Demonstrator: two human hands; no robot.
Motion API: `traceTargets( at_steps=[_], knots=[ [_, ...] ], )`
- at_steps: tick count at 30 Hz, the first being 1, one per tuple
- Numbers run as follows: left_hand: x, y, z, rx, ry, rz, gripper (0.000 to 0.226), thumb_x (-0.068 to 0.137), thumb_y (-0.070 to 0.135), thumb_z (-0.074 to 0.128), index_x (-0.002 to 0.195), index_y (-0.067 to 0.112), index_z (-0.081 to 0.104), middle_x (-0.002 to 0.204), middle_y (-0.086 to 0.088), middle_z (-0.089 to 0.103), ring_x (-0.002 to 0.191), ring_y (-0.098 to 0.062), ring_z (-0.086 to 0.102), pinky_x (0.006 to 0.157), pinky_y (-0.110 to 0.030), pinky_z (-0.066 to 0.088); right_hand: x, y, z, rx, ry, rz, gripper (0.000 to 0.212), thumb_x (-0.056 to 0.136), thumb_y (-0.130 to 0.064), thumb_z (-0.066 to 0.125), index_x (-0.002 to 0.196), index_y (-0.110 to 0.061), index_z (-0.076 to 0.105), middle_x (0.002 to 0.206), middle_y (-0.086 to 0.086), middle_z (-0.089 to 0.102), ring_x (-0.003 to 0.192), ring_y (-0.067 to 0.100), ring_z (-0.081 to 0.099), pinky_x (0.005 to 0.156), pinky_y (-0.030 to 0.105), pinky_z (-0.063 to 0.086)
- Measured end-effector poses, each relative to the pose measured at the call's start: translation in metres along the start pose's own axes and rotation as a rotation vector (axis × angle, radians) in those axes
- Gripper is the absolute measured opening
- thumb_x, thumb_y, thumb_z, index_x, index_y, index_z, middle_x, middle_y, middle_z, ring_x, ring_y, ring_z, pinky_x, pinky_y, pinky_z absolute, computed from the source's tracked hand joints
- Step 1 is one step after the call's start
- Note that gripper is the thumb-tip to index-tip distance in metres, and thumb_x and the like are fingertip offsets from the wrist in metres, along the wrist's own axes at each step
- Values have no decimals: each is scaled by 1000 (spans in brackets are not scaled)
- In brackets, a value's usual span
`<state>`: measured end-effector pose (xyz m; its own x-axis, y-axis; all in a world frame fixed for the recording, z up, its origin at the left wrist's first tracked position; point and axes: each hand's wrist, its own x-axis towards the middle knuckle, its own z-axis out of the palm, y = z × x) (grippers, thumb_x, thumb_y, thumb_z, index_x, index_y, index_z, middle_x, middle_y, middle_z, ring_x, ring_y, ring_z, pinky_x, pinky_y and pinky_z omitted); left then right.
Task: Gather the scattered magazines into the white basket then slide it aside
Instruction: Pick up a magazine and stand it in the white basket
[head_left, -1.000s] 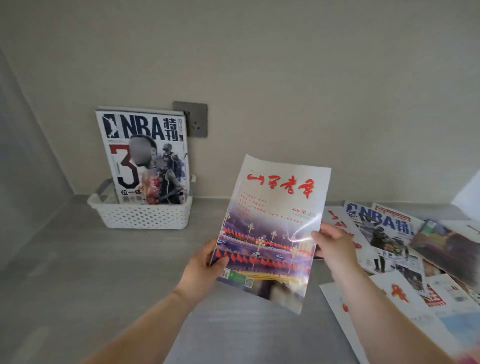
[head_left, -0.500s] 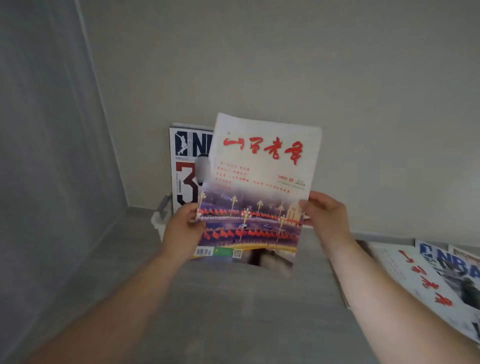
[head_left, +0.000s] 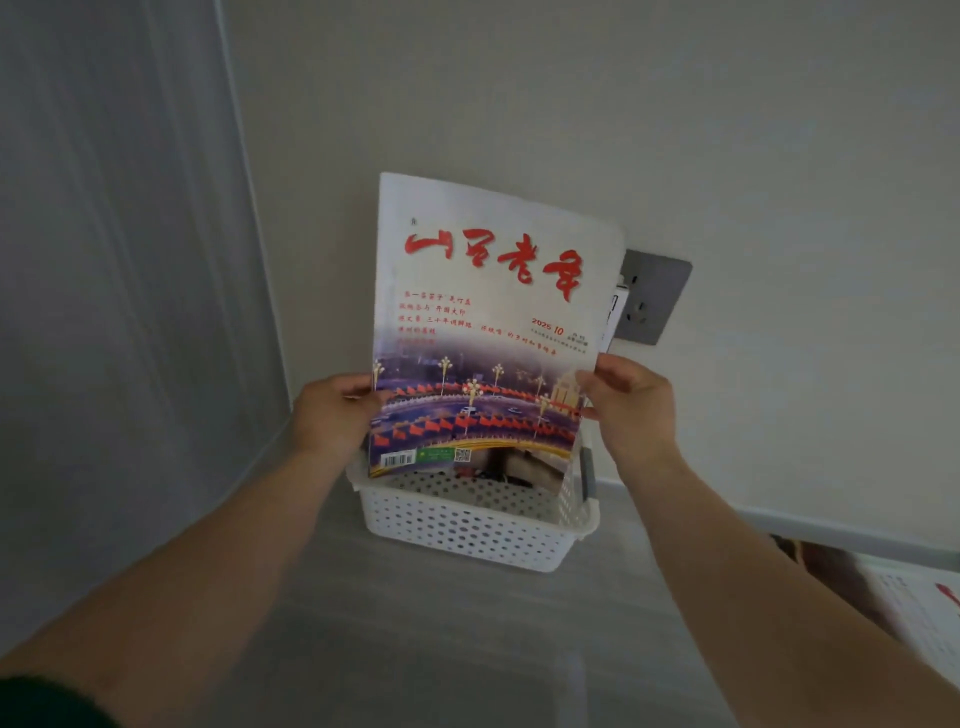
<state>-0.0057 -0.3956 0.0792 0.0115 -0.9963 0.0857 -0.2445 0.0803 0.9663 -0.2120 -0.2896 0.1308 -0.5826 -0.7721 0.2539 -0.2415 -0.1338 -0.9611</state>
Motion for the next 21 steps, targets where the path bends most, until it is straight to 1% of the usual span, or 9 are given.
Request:
traceTargets(
  at_steps=[2, 6, 8, 10, 13, 16, 17, 19, 21],
  knots=[
    [3, -3, 9, -2, 4, -26, 23, 78, 2, 62, 101, -2, 64, 97, -20, 68, 76, -23, 60, 82, -40, 52, 4, 9, -1, -32, 12, 29, 36, 82, 1, 55, 64, -29, 61, 66, -14, 62, 47, -11, 58, 44, 5, 47],
    [7, -8, 25, 170, -7, 51, 19, 81, -1, 55, 96, 0, 67, 96, -19, 69, 70, -18, 54, 61, -21, 42, 9, 27, -5, -56, 17, 90, 35, 83, -2, 54, 66, -32, 61, 68, -17, 62, 50, -12, 60, 43, 5, 46],
    [13, -9, 29, 258, -35, 98, 21, 83, -1, 50, 94, 2, 68, 97, -17, 70, 72, -16, 52, 62, -20, 36, 9, 37, -7, -51, 21, 109, 37, 83, -1, 54, 65, -33, 62, 67, -19, 63, 52, -10, 61, 46, 7, 49],
    [19, -8, 30, 293, -34, 113, 22, 84, 0, 49, 95, 3, 67, 99, -17, 69, 74, -16, 52, 63, -20, 36, 11, 45, -7, -48, 23, 141, 36, 81, 0, 55, 66, -32, 63, 69, -17, 65, 57, -2, 65, 54, 15, 55],
    [24, -9, 31, 336, 9, 123, 20, 84, 2, 50, 94, 3, 67, 98, -18, 70, 72, -15, 50, 53, -18, 31, 16, 54, -4, -69, 29, 192, 31, 81, 1, 55, 69, -27, 62, 77, -7, 66, 71, 9, 65, 70, 30, 55],
    [26, -13, 32, 337, 79, 84, 15, 84, 6, 53, 95, 2, 63, 103, -18, 67, 79, -19, 51, 69, -23, 36, 18, 59, 0, -84, 80, 202, 28, 81, 1, 54, 71, -24, 61, 86, 2, 67, 73, 15, 62, 77, 35, 54],
    [26, -13, 32, 303, 108, 61, 19, 84, 6, 53, 101, 2, 60, 110, -17, 64, 85, -21, 53, 73, -26, 35, 19, 60, 1, -80, 109, 197, 25, 82, 1, 54, 75, -22, 61, 90, 4, 67, 71, 12, 61, 76, 32, 54],
    [27, -13, 34, 210, 101, 23, 35, 86, 6, 49, 122, 5, 47, 127, -15, 54, 103, -23, 53, 83, -30, 38, 19, 62, 4, -77, 158, 183, 22, 84, 1, 51, 95, -17, 58, 102, 6, 64, 73, 8, 59, 61, 15, 52],
    [27, -10, 39, 86, 4, 7, 45, 91, 11, 42, 135, 13, 31, 138, -11, 45, 119, -26, 47, 91, -34, 39, 16, 66, 8, -79, 167, 191, 39, 87, 1, 45, 122, -16, 44, 125, 6, 50, 96, 13, 57, 51, 7, 45]
  ],
)
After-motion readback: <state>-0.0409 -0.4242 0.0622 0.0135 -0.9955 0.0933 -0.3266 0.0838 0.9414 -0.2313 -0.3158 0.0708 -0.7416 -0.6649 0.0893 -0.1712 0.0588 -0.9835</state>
